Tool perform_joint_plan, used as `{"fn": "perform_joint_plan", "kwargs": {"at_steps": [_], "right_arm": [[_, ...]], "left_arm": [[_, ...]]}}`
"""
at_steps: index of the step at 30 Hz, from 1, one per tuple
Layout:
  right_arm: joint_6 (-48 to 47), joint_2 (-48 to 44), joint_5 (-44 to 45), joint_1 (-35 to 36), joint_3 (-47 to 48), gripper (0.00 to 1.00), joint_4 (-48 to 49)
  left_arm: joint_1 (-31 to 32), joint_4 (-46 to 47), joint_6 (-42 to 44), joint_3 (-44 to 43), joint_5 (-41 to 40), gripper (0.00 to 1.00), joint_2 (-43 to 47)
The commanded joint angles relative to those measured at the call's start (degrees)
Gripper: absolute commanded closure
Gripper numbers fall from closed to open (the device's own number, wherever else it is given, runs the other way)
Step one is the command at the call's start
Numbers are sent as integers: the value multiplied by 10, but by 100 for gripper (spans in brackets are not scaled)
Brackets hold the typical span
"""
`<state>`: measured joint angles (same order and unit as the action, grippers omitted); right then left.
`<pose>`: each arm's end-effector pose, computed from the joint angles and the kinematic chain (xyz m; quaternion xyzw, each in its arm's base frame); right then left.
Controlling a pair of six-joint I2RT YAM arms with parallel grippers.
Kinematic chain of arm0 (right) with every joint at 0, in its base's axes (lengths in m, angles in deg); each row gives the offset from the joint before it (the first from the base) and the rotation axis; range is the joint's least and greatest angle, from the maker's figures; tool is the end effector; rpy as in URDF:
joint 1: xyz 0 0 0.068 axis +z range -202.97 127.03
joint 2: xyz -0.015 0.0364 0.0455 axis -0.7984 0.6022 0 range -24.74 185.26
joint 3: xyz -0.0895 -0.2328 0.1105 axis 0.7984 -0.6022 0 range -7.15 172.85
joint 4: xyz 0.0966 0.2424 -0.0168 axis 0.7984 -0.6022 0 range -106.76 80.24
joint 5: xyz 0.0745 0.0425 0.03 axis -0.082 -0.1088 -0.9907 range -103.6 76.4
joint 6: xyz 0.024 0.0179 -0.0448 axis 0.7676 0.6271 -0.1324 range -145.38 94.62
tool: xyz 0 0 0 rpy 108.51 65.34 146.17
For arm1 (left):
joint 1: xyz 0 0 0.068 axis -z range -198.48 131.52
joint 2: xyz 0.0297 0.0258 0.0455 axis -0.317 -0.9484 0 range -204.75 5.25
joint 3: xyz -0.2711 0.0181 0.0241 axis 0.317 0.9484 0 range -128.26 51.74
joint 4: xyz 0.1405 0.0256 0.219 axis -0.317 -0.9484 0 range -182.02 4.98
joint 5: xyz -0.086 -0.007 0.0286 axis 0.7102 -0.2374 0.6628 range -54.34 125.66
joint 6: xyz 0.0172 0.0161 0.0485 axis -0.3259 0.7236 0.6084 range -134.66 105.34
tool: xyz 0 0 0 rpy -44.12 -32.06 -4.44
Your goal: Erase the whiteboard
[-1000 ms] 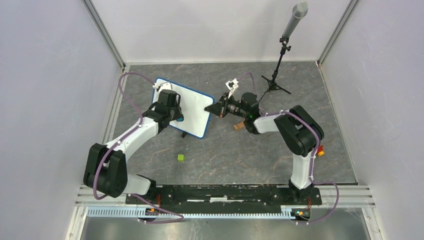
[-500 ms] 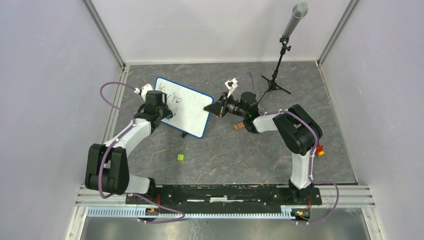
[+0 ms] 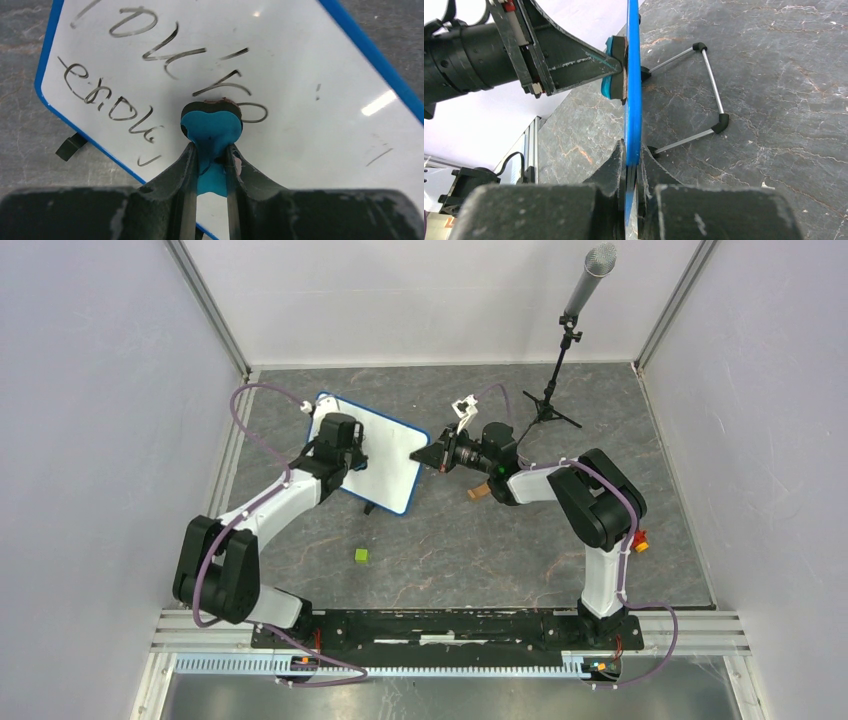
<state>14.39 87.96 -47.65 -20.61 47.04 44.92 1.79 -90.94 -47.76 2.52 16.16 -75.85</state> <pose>0.3308 0.2334 0.1726 -0.1545 0.7098 0.5573 0.4021 0.2890 -0.0941 0.2299 -0.1729 0.8712 -0.0589 0.4558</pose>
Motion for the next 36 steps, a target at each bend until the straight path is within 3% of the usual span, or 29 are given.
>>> {"fn": "perform_joint_plan", "kwargs": {"at_steps": [1,9,19,25,31,36], "right_arm": [[-63,0,-23,12,12,100,-12],[-63,2,-23,12,15,100,-15],[-64,1,-23,13,15,100,-14],[-62,1,-23,15,15,100,-12],[-62,3,-25,16,18,100,-12],[-62,5,-27,18,21,100,-11]], "left_arm": [[21,66,10,-76,32,92,-40],[11,71,1,-84,30,90,-51],[-80,85,-59,64,32,90,-3],[-120,100,-76,99,26,90,8],[-125,120,-52,54,86,91,-10],[-100,117,-28,-1,75,89,-3]]}}
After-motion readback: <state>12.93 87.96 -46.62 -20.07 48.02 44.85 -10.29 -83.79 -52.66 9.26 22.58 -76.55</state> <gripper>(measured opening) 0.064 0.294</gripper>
